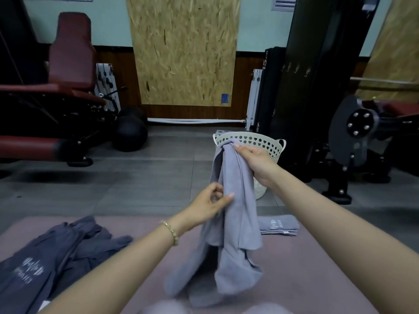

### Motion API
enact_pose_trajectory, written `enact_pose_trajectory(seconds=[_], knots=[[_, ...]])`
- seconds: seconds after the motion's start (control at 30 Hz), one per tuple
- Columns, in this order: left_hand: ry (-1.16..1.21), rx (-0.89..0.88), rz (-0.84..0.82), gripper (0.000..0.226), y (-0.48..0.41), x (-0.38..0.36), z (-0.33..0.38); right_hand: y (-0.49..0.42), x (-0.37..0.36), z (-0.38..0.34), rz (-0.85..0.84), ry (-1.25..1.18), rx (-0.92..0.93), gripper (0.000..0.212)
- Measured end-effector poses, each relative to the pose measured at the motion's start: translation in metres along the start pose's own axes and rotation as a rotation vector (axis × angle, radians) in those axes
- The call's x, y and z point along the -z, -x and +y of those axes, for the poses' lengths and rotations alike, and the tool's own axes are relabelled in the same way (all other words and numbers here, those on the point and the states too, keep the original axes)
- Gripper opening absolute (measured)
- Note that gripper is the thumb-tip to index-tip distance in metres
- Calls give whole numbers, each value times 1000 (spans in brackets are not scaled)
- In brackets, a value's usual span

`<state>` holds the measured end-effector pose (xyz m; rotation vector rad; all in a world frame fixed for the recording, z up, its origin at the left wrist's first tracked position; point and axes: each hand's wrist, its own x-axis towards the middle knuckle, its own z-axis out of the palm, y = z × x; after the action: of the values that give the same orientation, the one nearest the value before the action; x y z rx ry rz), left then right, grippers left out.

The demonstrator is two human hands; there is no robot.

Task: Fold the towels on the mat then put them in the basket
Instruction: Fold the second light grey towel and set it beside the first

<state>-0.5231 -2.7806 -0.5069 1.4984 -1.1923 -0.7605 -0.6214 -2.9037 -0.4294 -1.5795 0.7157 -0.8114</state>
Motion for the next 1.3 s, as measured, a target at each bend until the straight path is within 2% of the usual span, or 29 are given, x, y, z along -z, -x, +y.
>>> enact_pose_trajectory(seconds=[0.13,0.23,0.4,0.5,0.6,0.67,0.83,0.9,0.97,1.03,1.1,1.17,1.23,1.3], knots=[[-56,-9,-158,13,10,-6,-12,-3,-2,-10,-31,9,4,14],[102,-21,-96,8,8,-3,1,0,-2,-8,-56,90,14,18],[171,-123,119,16,-4,18,14,32,4,21,-227,309,-77,58],[215,-125,188,17,-11,25,14,51,3,56,-424,193,-287,86],[178,-125,280,28,-20,33,9,64,7,70,-521,-46,-489,69],[206,-82,342,27,-25,42,4,69,8,77,-508,-83,-509,59],[290,9,437,26,-34,55,-9,67,-12,87,-377,-257,-402,20],[252,44,487,24,-33,58,-12,63,-17,80,-301,-286,-316,13],[191,141,500,23,-28,67,-19,56,-19,69,-198,-223,-195,16],[102,291,372,30,-19,74,-22,46,-15,57,-116,-52,-32,17],[-159,432,176,41,-9,76,-21,38,-11,44,-99,220,167,20],[-346,394,142,59,-10,75,-20,30,-12,35,-177,380,280,29],[-236,268,146,65,-13,71,-13,26,-16,26,-274,393,303,32],[-64,180,76,69,-17,62,-4,23,-18,18,-342,315,271,24]])
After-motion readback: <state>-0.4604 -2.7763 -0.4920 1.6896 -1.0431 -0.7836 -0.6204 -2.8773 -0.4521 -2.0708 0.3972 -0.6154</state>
